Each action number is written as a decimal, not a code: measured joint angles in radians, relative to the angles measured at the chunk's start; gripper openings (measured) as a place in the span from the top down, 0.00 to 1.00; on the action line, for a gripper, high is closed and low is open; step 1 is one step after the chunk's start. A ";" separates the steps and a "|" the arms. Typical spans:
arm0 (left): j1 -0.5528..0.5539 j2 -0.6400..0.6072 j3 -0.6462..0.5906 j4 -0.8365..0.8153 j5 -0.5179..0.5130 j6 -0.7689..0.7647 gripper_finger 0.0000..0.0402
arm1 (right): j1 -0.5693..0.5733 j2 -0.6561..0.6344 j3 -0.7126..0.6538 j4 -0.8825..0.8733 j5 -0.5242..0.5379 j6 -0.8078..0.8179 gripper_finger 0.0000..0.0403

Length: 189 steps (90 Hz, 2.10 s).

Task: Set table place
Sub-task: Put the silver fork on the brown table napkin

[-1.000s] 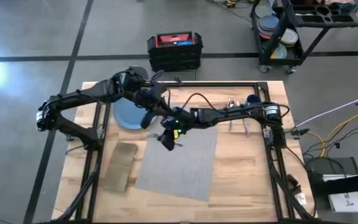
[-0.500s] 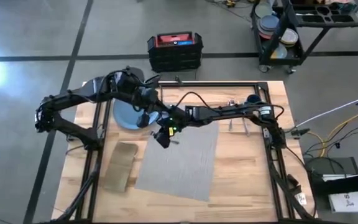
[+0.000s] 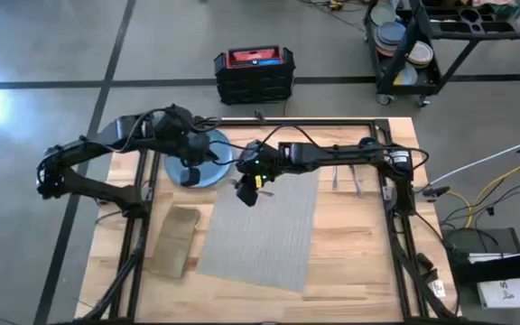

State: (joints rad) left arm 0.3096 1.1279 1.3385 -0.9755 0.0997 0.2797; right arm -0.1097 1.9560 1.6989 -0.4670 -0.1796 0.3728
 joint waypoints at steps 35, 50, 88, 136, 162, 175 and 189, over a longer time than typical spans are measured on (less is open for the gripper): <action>0.010 -0.095 -0.010 0.302 0.135 -0.046 1.00 | -0.019 -0.003 -0.002 0.005 -0.002 -0.032 1.00; 0.010 -0.077 -0.011 0.534 0.375 -0.128 1.00 | -0.026 -0.002 -0.003 0.016 -0.003 -0.036 1.00; 0.010 0.037 -0.012 0.825 0.640 -0.188 1.00 | -0.019 0.078 -0.004 0.086 -0.116 -0.003 1.00; 0.001 0.133 -0.012 0.830 0.563 -0.131 1.00 | 0.034 0.323 0.288 0.117 -0.326 0.060 1.00; -0.001 0.104 -0.012 0.708 0.557 -0.146 1.00 | 0.046 0.515 0.606 -0.003 -0.428 0.020 1.00; 0.000 0.072 -0.012 0.715 0.683 -0.221 1.00 | 0.061 0.531 0.632 -0.051 -0.451 -0.001 1.00; -0.004 0.021 -0.012 0.788 0.798 -0.336 1.00 | 0.062 0.534 0.617 -0.148 -0.436 -0.063 1.00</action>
State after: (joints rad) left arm 0.3054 1.1487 1.3270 -0.1875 0.8975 -0.0563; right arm -0.0479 2.4897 2.3162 -0.6148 -0.6153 0.3096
